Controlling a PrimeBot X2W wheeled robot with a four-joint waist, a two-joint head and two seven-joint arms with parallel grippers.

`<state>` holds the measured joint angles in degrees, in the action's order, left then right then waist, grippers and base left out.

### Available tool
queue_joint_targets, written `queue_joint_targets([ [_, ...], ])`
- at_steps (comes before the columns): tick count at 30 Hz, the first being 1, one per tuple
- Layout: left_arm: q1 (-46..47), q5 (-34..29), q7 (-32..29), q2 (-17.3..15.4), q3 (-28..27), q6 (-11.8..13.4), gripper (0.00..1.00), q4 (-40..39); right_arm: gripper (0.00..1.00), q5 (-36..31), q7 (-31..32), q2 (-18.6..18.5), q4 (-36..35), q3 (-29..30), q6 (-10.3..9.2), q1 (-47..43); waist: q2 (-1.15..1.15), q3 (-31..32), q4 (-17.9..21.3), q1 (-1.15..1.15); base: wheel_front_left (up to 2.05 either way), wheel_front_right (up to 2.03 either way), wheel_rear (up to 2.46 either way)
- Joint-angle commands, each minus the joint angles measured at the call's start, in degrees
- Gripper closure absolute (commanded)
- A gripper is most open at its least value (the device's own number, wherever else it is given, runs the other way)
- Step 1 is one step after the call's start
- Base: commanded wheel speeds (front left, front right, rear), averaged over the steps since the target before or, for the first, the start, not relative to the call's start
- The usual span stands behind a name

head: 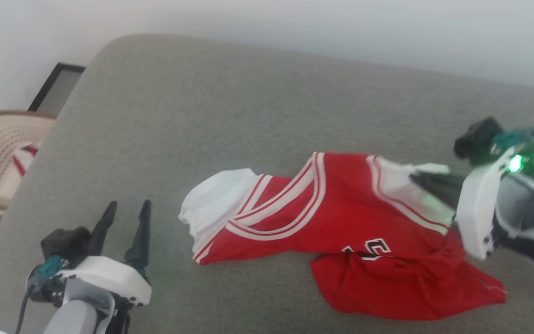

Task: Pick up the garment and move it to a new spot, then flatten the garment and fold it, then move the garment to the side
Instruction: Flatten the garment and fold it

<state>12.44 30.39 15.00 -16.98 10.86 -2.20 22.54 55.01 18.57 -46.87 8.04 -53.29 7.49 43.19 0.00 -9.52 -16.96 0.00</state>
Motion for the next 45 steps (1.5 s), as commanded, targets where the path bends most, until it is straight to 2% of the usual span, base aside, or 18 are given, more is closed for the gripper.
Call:
queue_joint_targets([
  [1, -1.07, -0.31, 0.23, -0.34, -0.61, 0.13, 0.00, 0.26, 1.00, 0.79, -0.80, -1.06, -2.68, -0.84, 0.00, -1.73, 0.00, 1.98, 2.28, 0.00, 0.00, 0.00, 0.00],
  [8, -2.93, 0.26, 0.24, -1.23, -1.81, 0.14, 0.00, 0.61, 1.00, 3.38, -2.52, -6.18, -12.37, -2.75, -0.01, -7.78, 0.00, 4.27, 5.50, 0.00, 0.00, 0.00, 0.00],
  [12, -3.65, 0.63, 0.24, -1.60, -2.24, 0.16, 0.00, 0.83, 1.00, 4.09, -3.19, -8.04, -12.87, -2.18, 0.00, -12.40, 0.00, 5.17, 6.85, 0.00, 0.00, 0.00, 0.00],
  [15, -4.40, 0.73, 0.23, -1.79, -2.42, 0.18, 0.00, 1.07, 1.00, 4.07, -4.23, -8.15, -11.50, -1.28, -0.01, -15.97, 0.00, 5.78, 7.63, 0.00, 0.00, 0.00, 0.00],
  [21, -5.27, 0.99, 0.23, -2.15, -2.89, 0.08, 0.00, 0.94, 1.00, 1.61, -4.74, -5.44, -6.60, 0.34, -0.01, -19.68, 0.00, 6.41, 9.01, 0.00, 0.00, 0.00, 0.00],
  [23, -5.43, 0.92, 0.23, -2.37, -2.94, 0.07, 0.00, 0.97, 0.68, 1.20, -5.15, -3.98, -5.33, 1.08, 0.00, -20.05, 0.00, 6.62, 9.37, 0.00, 0.00, 0.00, 0.00],
  [24, -5.48, 0.91, 0.23, -2.46, -2.99, 0.12, 0.00, 1.02, 0.46, 1.18, -5.35, -3.36, -4.68, 1.42, -0.01, -20.24, 0.00, 6.77, 9.52, 0.00, 0.00, 0.00, 0.00],
  [25, -5.55, 0.90, 0.24, -2.56, -3.04, 0.15, 0.00, 1.05, 0.00, 1.06, -5.31, -2.88, -4.34, 1.60, -0.01, -20.43, 0.00, 6.91, 9.63, 0.00, 0.00, 0.00, 0.00],
  [33, -6.97, 0.74, 0.24, -2.83, -4.08, 0.68, 0.00, 0.26, 0.00, 1.94, -4.70, -0.85, -2.82, 7.21, -0.01, -22.40, 0.00, 7.95, 10.38, 0.00, 0.00, 0.00, 0.00],
  [40, -8.10, 0.25, 0.23, -2.88, -4.92, 1.10, 0.00, -1.36, 0.00, 2.22, -3.25, 1.11, -0.78, 17.27, -0.01, -26.02, 0.00, 7.90, 10.66, 0.00, 0.00, 0.00, 0.00],
  [41, -8.10, 0.25, 0.23, -2.88, -4.92, 1.10, 0.00, -1.36, 0.00, 2.22, -3.25, 1.11, -0.78, 17.27, -0.01, -26.02, 0.00, 7.90, 10.66, 0.00, 0.00, 0.00, 0.00],
  [45, -8.40, 0.09, 0.23, -2.70, -4.94, 1.30, 0.00, -2.02, 0.00, 0.65, -0.96, 3.78, 1.07, 22.78, 0.00, -27.33, 0.00, 7.46, 10.39, 0.00, 0.00, 0.00, 0.00],
])
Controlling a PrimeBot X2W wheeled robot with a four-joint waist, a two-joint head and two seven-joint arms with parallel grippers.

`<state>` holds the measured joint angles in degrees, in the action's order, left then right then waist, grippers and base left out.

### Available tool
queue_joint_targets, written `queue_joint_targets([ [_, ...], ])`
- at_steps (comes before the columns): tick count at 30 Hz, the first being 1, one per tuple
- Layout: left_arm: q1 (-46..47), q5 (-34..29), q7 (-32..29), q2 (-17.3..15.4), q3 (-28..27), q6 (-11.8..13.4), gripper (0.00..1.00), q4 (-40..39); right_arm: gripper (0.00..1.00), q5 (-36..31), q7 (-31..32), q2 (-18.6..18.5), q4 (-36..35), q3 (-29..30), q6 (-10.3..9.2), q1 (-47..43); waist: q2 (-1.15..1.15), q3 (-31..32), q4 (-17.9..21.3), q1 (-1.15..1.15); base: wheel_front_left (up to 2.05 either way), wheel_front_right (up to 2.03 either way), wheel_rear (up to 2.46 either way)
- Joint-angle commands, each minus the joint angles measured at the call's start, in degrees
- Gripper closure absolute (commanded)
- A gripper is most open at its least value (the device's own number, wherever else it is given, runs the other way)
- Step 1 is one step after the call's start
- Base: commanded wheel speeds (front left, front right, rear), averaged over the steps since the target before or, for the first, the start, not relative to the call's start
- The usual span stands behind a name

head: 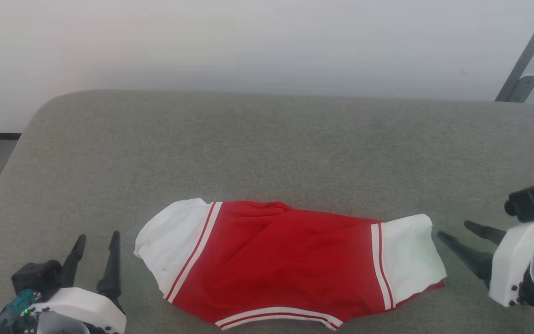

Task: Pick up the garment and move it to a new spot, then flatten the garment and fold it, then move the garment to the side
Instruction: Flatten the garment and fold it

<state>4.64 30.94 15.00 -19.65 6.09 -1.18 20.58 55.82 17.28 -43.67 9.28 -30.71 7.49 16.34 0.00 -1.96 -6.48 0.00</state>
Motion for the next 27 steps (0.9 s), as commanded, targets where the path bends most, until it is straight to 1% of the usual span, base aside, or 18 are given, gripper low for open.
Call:
queue_joint_targets([
  [1, -0.58, -0.57, 0.23, -0.04, -0.02, 0.29, 0.00, -0.16, 0.00, -0.54, 0.91, 1.23, 0.11, 1.23, 0.00, -0.70, 0.00, -0.27, -0.19, 0.00, 0.00, 0.00, 0.00],
  [5, 0.10, -0.87, 0.13, 0.07, 0.61, 0.38, 0.00, -0.55, 0.00, -1.75, 4.86, 3.45, 1.47, 4.04, 0.00, -0.89, 0.00, -1.11, -0.78, 0.00, 0.00, 0.00, 0.00],
  [10, 1.66, -1.07, -0.11, 0.47, 1.39, 0.31, 0.00, -0.73, 0.00, -3.46, 8.79, 6.24, 3.30, 5.28, 0.01, 0.42, 0.00, -2.69, -1.94, 0.00, 0.00, 0.00, 0.00],
  [14, 2.86, -1.20, -0.29, 0.98, 2.11, 0.20, 0.00, -0.55, 0.00, -5.17, 11.01, 7.61, 5.61, 5.25, 0.00, 1.43, 0.00, -4.09, -3.23, 0.00, 0.00, 0.00, 0.00],
  [22, 4.60, -1.53, -0.16, 1.47, 2.98, 0.07, 0.00, 0.22, 0.00, -7.55, 12.24, 9.55, 10.75, 3.33, 0.00, 4.06, 0.00, -6.05, -5.15, 0.00, 0.00, 0.00, 0.00],
  [23, 4.80, -1.53, -0.13, 1.51, 3.01, 0.07, 0.00, 0.31, 0.64, -7.60, 11.97, 9.76, 10.96, 3.01, 0.00, 4.44, 0.00, -6.18, -5.30, 0.00, 0.00, 0.00, 0.00],
  [24, 4.98, -1.53, -0.10, 1.55, 2.99, 0.06, 0.00, 0.39, 1.00, -7.57, 11.70, 9.88, 11.40, 2.78, 0.00, 4.79, 0.00, -6.28, -5.43, 0.00, 0.00, 0.00, 0.00],
  [27, 5.19, -1.63, 0.00, 1.68, 2.93, 0.12, 0.00, 0.61, 1.00, -7.86, 10.87, 9.60, 12.35, 2.75, 0.00, 5.70, 0.00, -6.43, -5.64, 0.00, 0.00, 0.00, 0.00],
])
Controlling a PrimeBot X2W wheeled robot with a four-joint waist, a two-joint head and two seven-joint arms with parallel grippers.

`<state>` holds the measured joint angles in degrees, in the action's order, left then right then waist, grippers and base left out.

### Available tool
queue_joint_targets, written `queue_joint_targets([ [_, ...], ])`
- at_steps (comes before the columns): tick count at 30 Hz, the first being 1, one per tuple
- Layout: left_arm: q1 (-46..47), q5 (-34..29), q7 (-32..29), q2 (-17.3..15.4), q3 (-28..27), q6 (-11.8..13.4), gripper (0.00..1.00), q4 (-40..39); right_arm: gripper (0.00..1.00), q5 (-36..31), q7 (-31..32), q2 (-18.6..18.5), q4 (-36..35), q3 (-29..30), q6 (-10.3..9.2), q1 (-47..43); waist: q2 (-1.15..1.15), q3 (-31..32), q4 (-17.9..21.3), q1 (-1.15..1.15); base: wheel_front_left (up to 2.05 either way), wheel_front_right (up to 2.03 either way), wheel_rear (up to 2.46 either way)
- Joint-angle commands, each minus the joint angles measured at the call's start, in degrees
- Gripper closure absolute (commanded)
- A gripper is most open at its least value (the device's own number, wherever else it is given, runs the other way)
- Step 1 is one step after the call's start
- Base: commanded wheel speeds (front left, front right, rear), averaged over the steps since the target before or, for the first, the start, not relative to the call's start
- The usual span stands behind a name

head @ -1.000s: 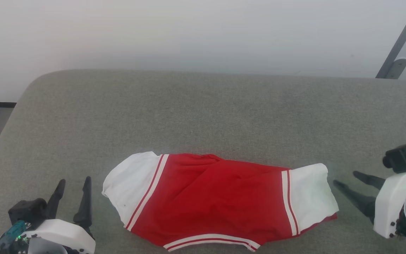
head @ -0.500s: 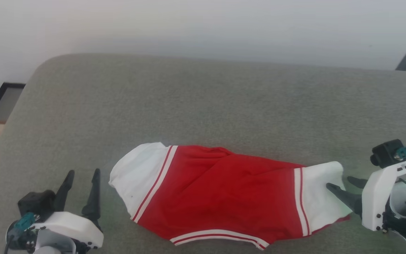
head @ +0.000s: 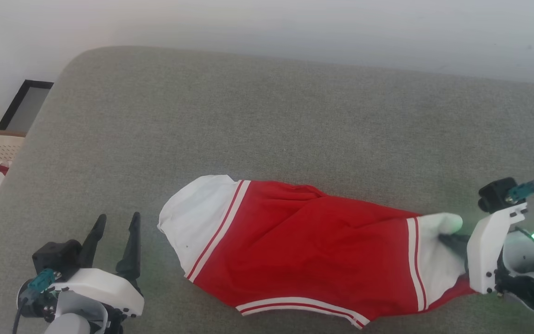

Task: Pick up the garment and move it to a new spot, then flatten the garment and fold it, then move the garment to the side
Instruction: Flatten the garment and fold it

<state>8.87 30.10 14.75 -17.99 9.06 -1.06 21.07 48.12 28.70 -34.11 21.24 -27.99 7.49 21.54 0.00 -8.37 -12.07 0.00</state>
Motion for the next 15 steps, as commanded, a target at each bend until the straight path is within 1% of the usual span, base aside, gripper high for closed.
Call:
queue_joint_targets([
  [1, 0.94, -0.78, 0.27, 0.08, -0.09, 0.01, 0.00, 0.17, 1.00, 0.11, -0.87, 0.02, 0.44, 0.23, 0.00, 0.80, 0.00, 0.00, -0.06, 0.00, 0.00, 0.00, 0.00],
  [7, 0.19, -0.79, 0.41, -0.08, -0.69, 0.18, 0.00, 0.01, 1.00, 0.90, -2.36, -2.15, -1.12, 1.85, 0.00, 1.38, 0.00, 0.51, 0.50, 0.00, 0.00, 0.00, 0.00],
  [15, -0.32, -0.83, 0.39, -0.54, -1.24, -0.01, 0.00, -0.59, 1.00, 1.42, -2.85, -5.86, -3.16, 6.62, 0.00, 0.56, 0.00, 1.22, 1.94, 0.00, 0.00, 0.00, 0.00],
])
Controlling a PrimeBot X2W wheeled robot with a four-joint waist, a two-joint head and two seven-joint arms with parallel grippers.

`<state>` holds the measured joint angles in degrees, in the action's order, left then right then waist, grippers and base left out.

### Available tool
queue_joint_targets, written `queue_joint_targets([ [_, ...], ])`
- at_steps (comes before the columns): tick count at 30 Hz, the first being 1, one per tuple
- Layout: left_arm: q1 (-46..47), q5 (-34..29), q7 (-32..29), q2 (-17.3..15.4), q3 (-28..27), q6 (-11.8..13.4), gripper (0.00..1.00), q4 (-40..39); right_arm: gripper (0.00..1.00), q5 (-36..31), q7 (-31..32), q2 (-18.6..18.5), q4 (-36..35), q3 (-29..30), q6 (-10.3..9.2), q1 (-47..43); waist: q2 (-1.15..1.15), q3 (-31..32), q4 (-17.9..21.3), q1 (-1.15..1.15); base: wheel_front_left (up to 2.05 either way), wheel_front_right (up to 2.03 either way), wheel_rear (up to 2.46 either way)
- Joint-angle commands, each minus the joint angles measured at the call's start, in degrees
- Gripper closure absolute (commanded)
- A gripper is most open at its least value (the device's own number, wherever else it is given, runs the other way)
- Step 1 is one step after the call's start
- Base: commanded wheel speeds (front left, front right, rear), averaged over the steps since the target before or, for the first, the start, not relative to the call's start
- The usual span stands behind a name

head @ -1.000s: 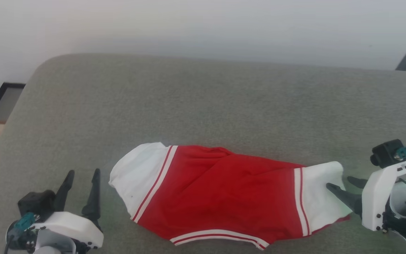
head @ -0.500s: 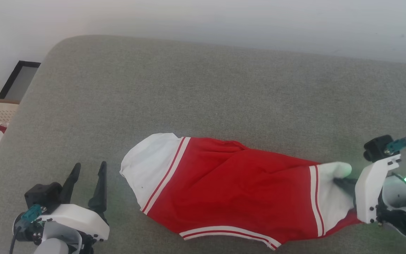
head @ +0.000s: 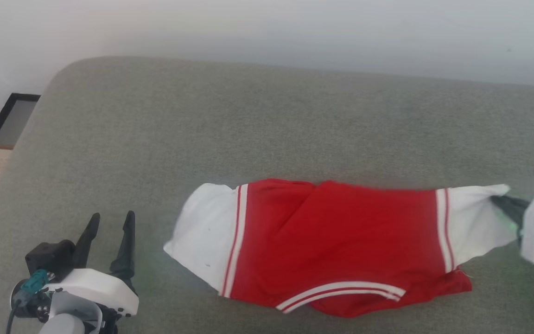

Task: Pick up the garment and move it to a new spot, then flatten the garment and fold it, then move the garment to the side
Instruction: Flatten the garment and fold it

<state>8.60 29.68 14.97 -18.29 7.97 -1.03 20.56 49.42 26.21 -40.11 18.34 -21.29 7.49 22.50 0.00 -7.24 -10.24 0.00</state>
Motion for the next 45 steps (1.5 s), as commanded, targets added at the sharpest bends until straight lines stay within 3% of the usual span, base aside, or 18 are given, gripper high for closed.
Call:
queue_joint_targets([
  [1, -0.08, -0.46, 0.18, -0.29, -0.21, -0.06, 0.00, -0.07, 1.00, 0.05, -0.36, -0.13, -0.27, 0.56, 0.00, -0.68, 0.00, 0.23, 0.31, 0.00, 0.00, 0.00, 0.00],
  [9, 0.31, -0.85, 0.22, -0.08, 0.48, -0.52, 0.00, -0.13, 1.00, -2.34, 1.32, -1.25, 3.57, 6.23, 0.00, -3.36, 0.00, 1.43, 1.23, 0.00, 0.00, 0.00, 0.00],
  [15, 0.83, -1.03, 0.23, -0.11, 1.10, -0.73, 0.00, 0.30, 1.00, -3.46, 1.40, 1.63, 7.43, 7.24, 0.00, -5.03, 0.00, 1.70, 1.20, 0.00, 0.00, 0.00, 0.00],
  [16, 0.94, -1.06, 0.12, -0.17, 1.30, -0.81, 0.00, 0.41, 0.95, -3.87, 1.07, 2.15, 8.10, 7.04, 0.00, -5.16, 0.00, 1.75, 1.21, 0.00, 0.00, 0.00, 0.00],
  [17, 1.04, -1.08, -0.03, -0.23, 1.42, -0.90, 0.00, 0.50, 0.73, -4.10, 0.71, 2.69, 8.86, 6.80, 0.00, -5.13, 0.00, 1.81, 1.24, 0.00, 0.00, 0.00, 0.00],
  [18, 1.11, -1.02, -0.20, -0.27, 1.57, -1.04, 0.00, 0.58, 0.60, -4.35, 0.56, 3.22, 9.48, 6.54, 0.00, -4.93, 0.00, 1.95, 1.28, 0.00, 0.00, 0.00, 0.00],
  [19, 1.14, -0.91, -0.29, -0.33, 1.67, -1.15, 0.00, 0.61, 0.07, -4.81, 0.29, 3.47, 9.98, 6.12, 0.00, -4.69, 0.00, 2.07, 1.31, 0.00, 0.00, 0.00, 0.00],
  [20, 1.17, -0.88, -0.49, -0.45, 1.79, -1.23, 0.00, 0.62, 0.00, -5.05, 0.09, 3.69, 10.46, 5.78, 0.00, -4.33, 0.00, 2.20, 1.38, 0.00, 0.00, 0.00, 0.00],
  [32, 1.07, -0.29, -6.17, -3.20, 3.52, -2.43, 0.00, -1.49, 0.00, -7.84, -7.06, 4.31, 7.54, 5.67, 0.00, -2.76, 0.00, 4.51, 4.69, 0.00, 0.00, 0.00, 0.00],
  [45, -0.69, 3.70, -22.65, -5.89, 5.72, -2.00, 0.00, -5.38, 0.00, -16.83, -23.85, 7.40, -3.50, 13.69, 0.00, -7.70, 0.00, 4.81, 10.24, 0.00, 0.00, 0.00, 0.00],
])
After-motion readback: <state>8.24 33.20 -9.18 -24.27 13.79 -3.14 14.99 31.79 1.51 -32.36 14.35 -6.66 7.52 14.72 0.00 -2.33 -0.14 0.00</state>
